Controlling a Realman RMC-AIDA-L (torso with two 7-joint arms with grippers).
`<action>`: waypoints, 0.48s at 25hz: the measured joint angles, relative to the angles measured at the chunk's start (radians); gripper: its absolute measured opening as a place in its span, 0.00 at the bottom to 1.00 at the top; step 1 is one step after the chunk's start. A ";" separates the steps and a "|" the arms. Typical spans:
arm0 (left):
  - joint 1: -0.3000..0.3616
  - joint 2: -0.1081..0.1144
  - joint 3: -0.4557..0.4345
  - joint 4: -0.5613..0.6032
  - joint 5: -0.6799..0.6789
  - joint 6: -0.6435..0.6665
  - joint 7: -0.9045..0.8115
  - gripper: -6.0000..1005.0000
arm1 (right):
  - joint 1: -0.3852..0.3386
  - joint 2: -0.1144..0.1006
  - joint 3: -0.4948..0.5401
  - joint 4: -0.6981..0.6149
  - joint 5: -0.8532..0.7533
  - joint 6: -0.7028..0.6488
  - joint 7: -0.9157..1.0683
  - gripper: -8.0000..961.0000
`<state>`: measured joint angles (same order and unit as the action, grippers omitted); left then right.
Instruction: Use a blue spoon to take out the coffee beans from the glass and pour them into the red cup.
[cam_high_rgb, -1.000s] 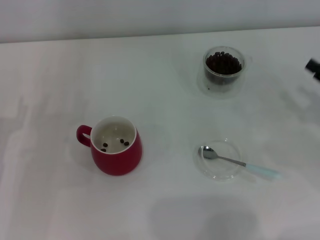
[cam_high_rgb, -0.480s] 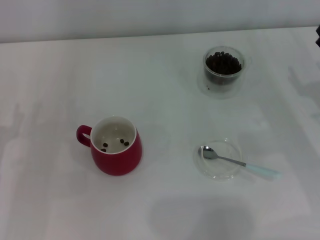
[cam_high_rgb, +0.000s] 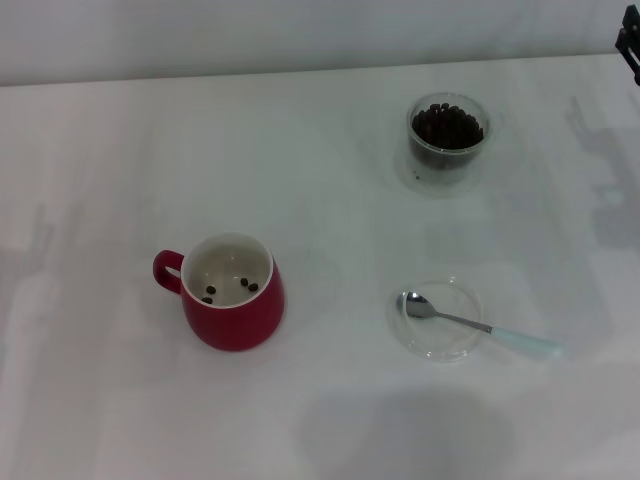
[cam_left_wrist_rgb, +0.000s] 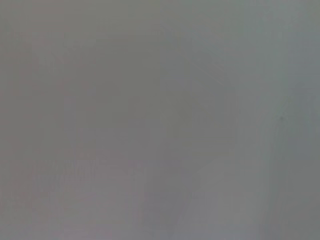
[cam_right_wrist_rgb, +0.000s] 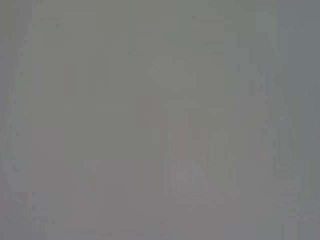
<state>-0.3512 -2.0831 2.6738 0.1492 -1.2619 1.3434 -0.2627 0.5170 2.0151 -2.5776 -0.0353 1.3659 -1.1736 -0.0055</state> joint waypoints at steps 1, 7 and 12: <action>-0.005 0.000 0.000 0.000 0.001 -0.017 0.000 0.78 | 0.007 0.001 0.018 -0.006 0.000 0.013 -0.018 0.91; -0.019 -0.003 -0.008 0.014 -0.003 -0.061 -0.004 0.78 | 0.013 0.003 0.059 -0.037 0.001 0.050 -0.037 0.91; -0.039 -0.003 -0.008 0.015 -0.003 -0.063 -0.001 0.77 | 0.012 0.006 0.060 -0.045 0.000 0.074 -0.041 0.91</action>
<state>-0.3903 -2.0863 2.6658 0.1641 -1.2645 1.2803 -0.2638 0.5286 2.0213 -2.5180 -0.0798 1.3659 -1.1001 -0.0462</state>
